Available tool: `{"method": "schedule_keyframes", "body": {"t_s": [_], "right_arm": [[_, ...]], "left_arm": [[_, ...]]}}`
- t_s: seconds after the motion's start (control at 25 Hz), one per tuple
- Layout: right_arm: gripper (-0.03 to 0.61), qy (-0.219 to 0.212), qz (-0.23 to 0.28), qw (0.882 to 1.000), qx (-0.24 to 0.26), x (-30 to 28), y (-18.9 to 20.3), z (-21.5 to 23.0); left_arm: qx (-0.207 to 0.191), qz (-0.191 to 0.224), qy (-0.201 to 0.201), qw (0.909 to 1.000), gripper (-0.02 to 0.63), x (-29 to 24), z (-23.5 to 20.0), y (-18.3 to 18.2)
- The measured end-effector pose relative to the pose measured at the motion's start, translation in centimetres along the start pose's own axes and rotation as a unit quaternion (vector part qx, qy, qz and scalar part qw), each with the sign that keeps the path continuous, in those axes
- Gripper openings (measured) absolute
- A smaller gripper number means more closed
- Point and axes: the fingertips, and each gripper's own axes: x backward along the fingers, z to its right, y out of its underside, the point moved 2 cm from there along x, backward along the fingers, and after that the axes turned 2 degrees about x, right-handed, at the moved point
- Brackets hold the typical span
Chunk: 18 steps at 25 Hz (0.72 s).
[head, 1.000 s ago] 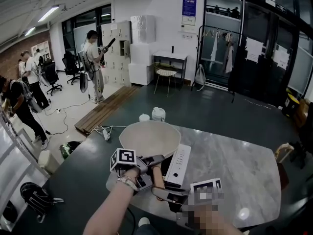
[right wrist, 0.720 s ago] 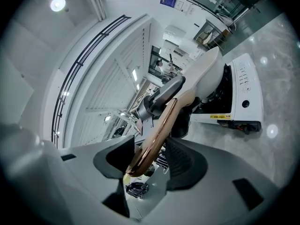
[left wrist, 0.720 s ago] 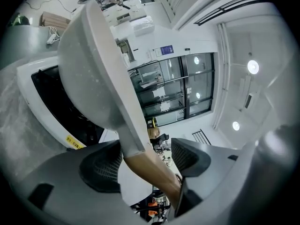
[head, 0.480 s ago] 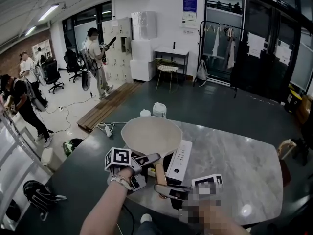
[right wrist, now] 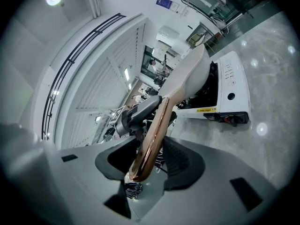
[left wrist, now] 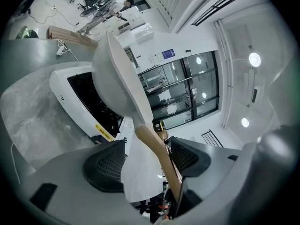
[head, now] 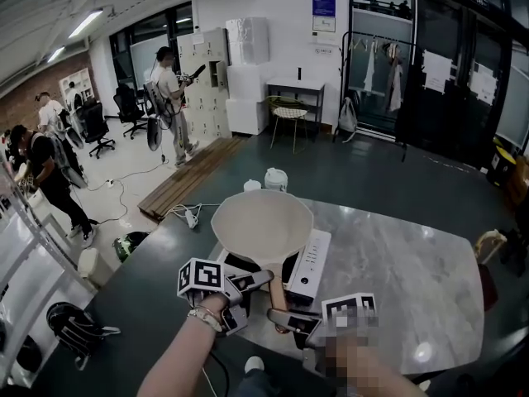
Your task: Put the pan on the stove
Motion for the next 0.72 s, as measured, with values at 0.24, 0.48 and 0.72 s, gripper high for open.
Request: {"method": "schedule_keyframes", "body": {"t_s": [0.24,0.48,0.72], "right_arm": [[0.173,0.027,0.007,0.999,-0.016,0.0,0.9,1.6],[0.162,0.041,0.011,0.999,-0.027,-0.2,1.1,3.0],[0.160,0.032,0.008,0.999,-0.031,-0.3,1.4,3.3]], "left_arm": [[-0.009,0.001,-0.001,1.0000,0.204,0.0,0.6,1.7],[-0.026,0.003,-0.012,0.9996,0.124,-0.5,0.7,1.9],[-0.015,0.009,-0.005,0.9998,0.121,-0.4,0.3,2.2]]}}
